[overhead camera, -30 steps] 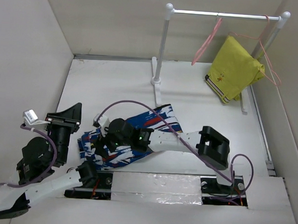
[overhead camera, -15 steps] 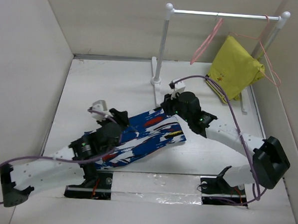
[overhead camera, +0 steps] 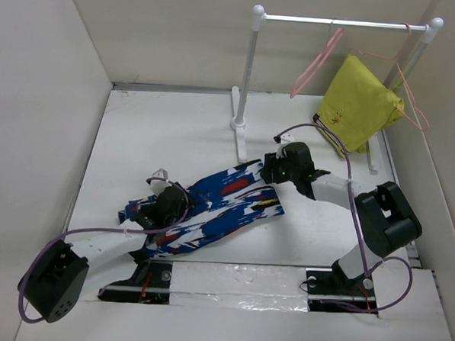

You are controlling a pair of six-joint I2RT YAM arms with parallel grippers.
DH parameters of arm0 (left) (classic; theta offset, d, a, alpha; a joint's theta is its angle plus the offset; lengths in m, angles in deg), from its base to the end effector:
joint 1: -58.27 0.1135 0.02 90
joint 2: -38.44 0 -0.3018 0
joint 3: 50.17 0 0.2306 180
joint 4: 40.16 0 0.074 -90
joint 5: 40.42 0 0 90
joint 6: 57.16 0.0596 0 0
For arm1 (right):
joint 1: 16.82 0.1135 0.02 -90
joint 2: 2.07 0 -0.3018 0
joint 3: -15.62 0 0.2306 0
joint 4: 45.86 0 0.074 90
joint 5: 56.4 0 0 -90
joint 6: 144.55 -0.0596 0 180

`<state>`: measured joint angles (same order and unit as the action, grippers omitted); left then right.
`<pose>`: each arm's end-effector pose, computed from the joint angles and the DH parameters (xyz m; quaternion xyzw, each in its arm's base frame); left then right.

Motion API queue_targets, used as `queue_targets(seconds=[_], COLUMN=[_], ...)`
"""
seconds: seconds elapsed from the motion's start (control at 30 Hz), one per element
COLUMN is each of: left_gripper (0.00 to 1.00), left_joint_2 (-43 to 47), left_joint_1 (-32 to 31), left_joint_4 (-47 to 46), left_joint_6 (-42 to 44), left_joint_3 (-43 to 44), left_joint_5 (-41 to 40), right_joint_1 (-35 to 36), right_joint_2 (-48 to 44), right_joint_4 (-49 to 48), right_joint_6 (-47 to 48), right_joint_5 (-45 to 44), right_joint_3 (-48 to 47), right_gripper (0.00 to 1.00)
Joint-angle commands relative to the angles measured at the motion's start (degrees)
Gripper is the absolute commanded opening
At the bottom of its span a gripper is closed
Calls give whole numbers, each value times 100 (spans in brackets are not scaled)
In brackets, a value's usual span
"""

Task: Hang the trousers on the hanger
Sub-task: Fold the trousers at the center of the board.

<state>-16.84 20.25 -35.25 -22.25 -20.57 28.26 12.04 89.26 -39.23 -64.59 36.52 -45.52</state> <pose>0.1452 -0.0861 0.1957 -0.2173 0.8305 -0.2431 0.4515 0.2904 0.1635 0.2192 -0.1574 0.8800 0.1705 0.4143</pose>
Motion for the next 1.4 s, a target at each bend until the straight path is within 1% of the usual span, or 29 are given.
queue_targets(seconds=[0.0,0.03,0.07,0.1,0.17,0.2,0.27,0.37,0.4,0.43,0.5,0.53,0.57,0.6,0.67,0.7,0.8,0.87,0.9,0.93,0.97,1.0,1.03,1.07,1.1,1.2,1.23,1.3,1.37], left_gripper=[36,36,36,36,36,36,36,36,36,36,35,35,35,35,35,35,35,35,35,35,35,35,35,35,35,35,35,35,35], left_joint_2=[-78,-96,-114,-183,-333,-560,-868,-1597,-1834,-2332,-2853,-3326,-3505,-3767,-3945,-3989,-3798,-3429,-3271,-2973,-2822,-2551,-2435,-2330,-2155,-1995,-1934,-1933,-2047], left_joint_1=[390,392,461,462,462,532,743,1015,1016,1094,1156,1157,1261,1349,1464,1525,1526,1245,1244,1175,1174,1174,1174,1174,1174,1270,1332,1586,1587], left_joint_4=[-748,-810,-959,-1143,-1258,-1268,-1329,-1653,-1915,-2022,-2164,-2182,-2182,-2269,-2226,-2182,-2068,-2006,-1954,-1997,-2102,-2268,-2261,-2209,-2112,-1823,-1813,-1978,-2067], left_joint_6=[-273,-300,-283,-318,-275,-205,24,253,288,341,534,613,692,841,921,973,1053,1149,1132,1071,984,974,948,965,991,948,887,659,544], left_joint_3=[-432,-520,-660,-679,-531,-399,56,593,726,875,1454,1666,2103,2307,2868,3037,3241,3014,2856,2680,2461,2059,1907,1635,1511,1168,1071,730,596], left_joint_5=[1156,1209,1305,1289,1131,1052,946,850,849,840,586,542,480,445,523,663,901,797,779,787,909,945,902,841,779,655,743,1243,1743], right_joint_1=[-362,-433,-495,-583,-855,-934,-1058,-1172,-1233,-1234,-1287,-1287,-1234,-1234,-1181,-1181,-1103,-945,-848,-734,-454,-278,-84,318,513,1102,1156,1157,1017], right_joint_2=[262,297,333,342,368,351,202,-97,-376,-536,-817,-1010,-1081,-1143,-1389,-1503,-2056,-2529,-2663,-2786,-2874,-2927,-2902,-2841,-2666,-2366,-2130,-1874,-1524], right_joint_4=[-893,-1017,-1166,-1455,-1677,-1895,-2037,-2021,-1942,-1898,-1810,-1723,-1652,-1573,-1406,-1240,-800,-282,-63,-26,-8,-16,-43,-78,-209,-630,-858,-1000,-1159], right_joint_6=[-111,-181,-313,-384,-559,-604,-726,-727,-736,-727,-745,-753,-727,-710,-683,-674,-455,-245,-209,-182,-200,-243,-296,-401,-463,-770,-841,-973,-1043], right_joint_5=[832,1033,1122,1193,1596,1720,1888,1836,1800,1730,1686,1703,1729,1730,1756,1730,1327,966,887,877,912,938,1008,1052,1079,1071,923,816,701], right_joint_3=[246,325,535,633,800,966,1143,1450,1538,1696,1828,1881,1873,1856,1847,1847,1759,1724,1724,1715,1723,1715,1706,1671,1636,1592,1618,1749,1968], right_gripper=[54,42,33,20,2,0,0,0,0,0,0,0,5,14,24,39,66,67,60,47,33,12,6,3,0,0,0,0,0])
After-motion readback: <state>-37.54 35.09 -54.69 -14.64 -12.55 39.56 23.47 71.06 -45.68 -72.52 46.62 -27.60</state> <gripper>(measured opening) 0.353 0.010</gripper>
